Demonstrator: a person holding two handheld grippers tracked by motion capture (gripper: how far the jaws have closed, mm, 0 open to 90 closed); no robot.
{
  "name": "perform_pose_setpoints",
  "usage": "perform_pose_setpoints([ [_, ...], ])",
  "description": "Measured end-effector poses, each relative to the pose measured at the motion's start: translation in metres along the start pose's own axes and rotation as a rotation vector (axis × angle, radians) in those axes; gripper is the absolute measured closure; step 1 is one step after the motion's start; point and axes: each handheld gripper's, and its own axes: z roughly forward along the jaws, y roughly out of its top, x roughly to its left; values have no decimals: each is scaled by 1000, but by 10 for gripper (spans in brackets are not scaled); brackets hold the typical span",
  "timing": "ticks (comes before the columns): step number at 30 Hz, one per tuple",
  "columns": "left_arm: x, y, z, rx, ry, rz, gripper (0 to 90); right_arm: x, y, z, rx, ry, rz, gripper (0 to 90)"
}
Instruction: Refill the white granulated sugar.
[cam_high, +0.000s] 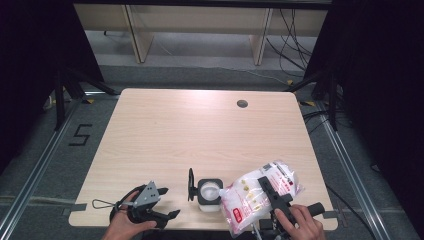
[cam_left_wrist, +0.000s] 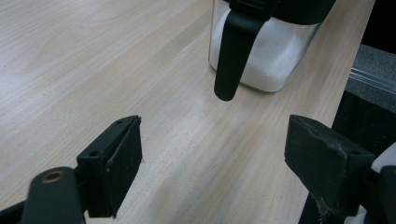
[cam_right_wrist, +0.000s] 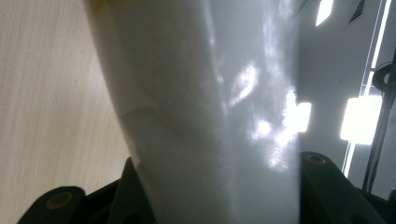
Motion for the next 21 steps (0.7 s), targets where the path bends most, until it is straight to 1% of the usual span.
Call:
perform_pose_setpoints([
  [1, 0, 0, 0, 2, 1, 0, 186, 0, 0, 0, 0, -1, 1, 599],
  [2, 0, 0, 0, -3, 0, -4, 186, 3, 0, 0, 3, -5, 30, 599],
  [3, 0, 0, 0, 0, 0, 0, 186, 1, 0, 1, -7, -13, 3, 599],
  [4, 0, 0, 0, 0, 0, 0, 186, 0, 0, 0, -5, -7, 1, 599],
  [5, 0, 0, 0, 0, 0, -1, 186, 1, 0, 0, -6, -14, 16, 599],
  [6, 0, 0, 0, 2, 1, 1, 186, 3, 0, 0, 2, -3, 32, 599],
  [8, 0, 0, 0, 0, -1, -1, 186, 1, 0, 0, -1, 5, 25, 599],
  [9, 0, 0, 1, -5, -1, -2, 186, 1, 0, 1, -13, -12, 22, 599],
  [10, -1, 0, 1, -10, -3, -11, 186, 1, -1, 0, 3, 16, 35, 599],
  [11, -2, 0, 1, -19, -12, -25, 186, 1, -1, -1, 18, 31, 39, 599],
  [12, -1, 0, 1, -11, -5, -14, 186, -1, -1, 0, 4, 15, 8, 599],
  [13, 0, 0, 0, 2, 0, 0, 186, -1, -1, 0, 9, 22, 3, 599],
  [14, 0, 0, 0, 1, 1, 1, 186, -1, -1, 0, 12, 26, 7, 599],
  [15, 0, 0, 0, 2, 1, 1, 186, 1, -1, 0, 2, 17, 25, 599],
  [17, 0, 0, 0, 2, 1, 1, 186, 0, -1, -1, 19, 31, 19, 599],
  [18, 0, 0, 0, 0, -1, 0, 186, 5, -1, 0, 6, 3, 71, 600],
  [19, 0, 0, 0, 1, 0, 0, 186, 1, 0, 0, 4, 14, 27, 600],
  [20, 0, 0, 0, 2, 1, 1, 186, 0, 0, 0, -6, 2, 18, 600],
  [21, -1, 0, 0, -11, -7, -14, 186, 0, 1, -1, 19, 24, 26, 599],
])
